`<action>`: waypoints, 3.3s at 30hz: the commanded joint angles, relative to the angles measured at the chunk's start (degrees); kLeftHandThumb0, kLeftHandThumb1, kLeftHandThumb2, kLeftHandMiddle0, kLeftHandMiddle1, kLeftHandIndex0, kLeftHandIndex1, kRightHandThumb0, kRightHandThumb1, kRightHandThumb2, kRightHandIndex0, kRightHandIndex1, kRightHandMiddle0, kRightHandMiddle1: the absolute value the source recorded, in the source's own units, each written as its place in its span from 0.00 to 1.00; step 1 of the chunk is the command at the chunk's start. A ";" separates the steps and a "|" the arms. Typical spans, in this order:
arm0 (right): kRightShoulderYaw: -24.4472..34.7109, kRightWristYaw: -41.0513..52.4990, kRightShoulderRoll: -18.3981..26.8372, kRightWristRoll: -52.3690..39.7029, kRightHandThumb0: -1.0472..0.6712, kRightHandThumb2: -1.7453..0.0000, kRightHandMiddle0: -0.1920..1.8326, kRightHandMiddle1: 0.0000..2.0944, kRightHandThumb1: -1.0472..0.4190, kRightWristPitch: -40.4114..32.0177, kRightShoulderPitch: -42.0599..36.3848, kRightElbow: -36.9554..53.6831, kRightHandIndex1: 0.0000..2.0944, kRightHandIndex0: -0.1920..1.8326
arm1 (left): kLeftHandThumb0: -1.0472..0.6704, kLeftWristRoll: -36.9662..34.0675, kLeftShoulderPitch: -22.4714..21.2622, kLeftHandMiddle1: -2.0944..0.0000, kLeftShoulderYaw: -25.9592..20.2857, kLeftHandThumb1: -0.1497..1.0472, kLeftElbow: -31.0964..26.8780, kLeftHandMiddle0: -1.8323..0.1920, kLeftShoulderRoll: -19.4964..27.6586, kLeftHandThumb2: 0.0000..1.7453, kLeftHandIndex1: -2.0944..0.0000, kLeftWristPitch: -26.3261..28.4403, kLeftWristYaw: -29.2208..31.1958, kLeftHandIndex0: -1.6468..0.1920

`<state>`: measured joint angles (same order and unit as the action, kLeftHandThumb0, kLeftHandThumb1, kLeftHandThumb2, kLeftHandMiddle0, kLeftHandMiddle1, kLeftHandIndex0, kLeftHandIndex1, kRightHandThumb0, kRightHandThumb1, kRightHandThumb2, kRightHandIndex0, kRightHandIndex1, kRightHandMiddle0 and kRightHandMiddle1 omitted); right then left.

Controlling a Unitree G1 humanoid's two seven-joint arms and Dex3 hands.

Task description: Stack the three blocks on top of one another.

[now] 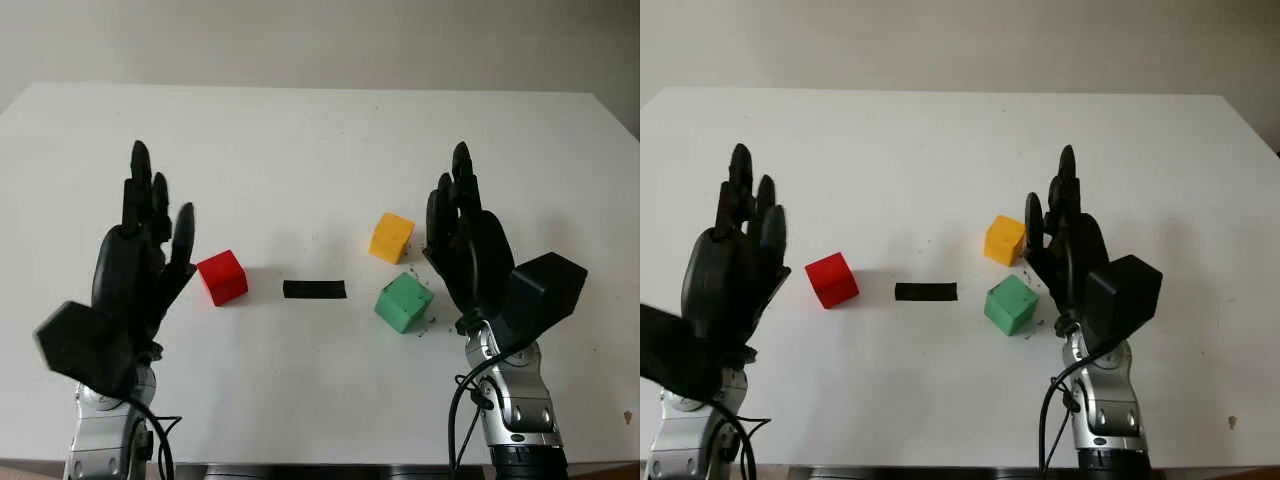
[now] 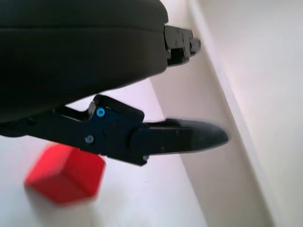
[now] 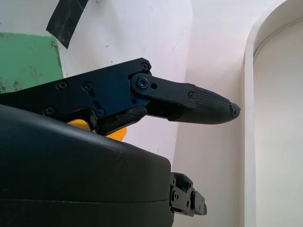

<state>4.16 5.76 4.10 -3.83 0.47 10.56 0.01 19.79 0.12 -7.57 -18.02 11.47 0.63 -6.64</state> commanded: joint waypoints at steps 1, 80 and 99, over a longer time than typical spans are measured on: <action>0.23 0.24 0.79 -0.12 0.17 0.63 0.00 0.00 0.00 0.89 0.06 1.12 0.00 0.00 | 0.25 7.77 0.28 0.97 1.00 1.00 -3.67 0.82 3.50 0.07 0.93 1.56 -0.49 0.78; -0.30 0.00 -0.09 -0.97 0.18 0.66 0.00 0.00 0.00 0.86 -1.31 3.00 0.00 0.00 | 0.42 39.83 -10.44 0.98 12.57 1.00 -9.25 0.71 16.39 0.06 0.59 8.47 33.89 0.64; -1.33 -1.85 -1.06 0.34 0.18 0.66 0.00 0.00 0.00 0.56 -2.13 3.48 0.00 0.00 | 0.48 50.71 -19.54 0.97 27.52 0.91 -0.16 0.66 5.66 0.02 0.57 15.87 36.75 0.58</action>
<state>2.84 4.05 3.26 -3.15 1.07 8.61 2.51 69.79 -18.51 19.30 -18.18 17.79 16.17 30.03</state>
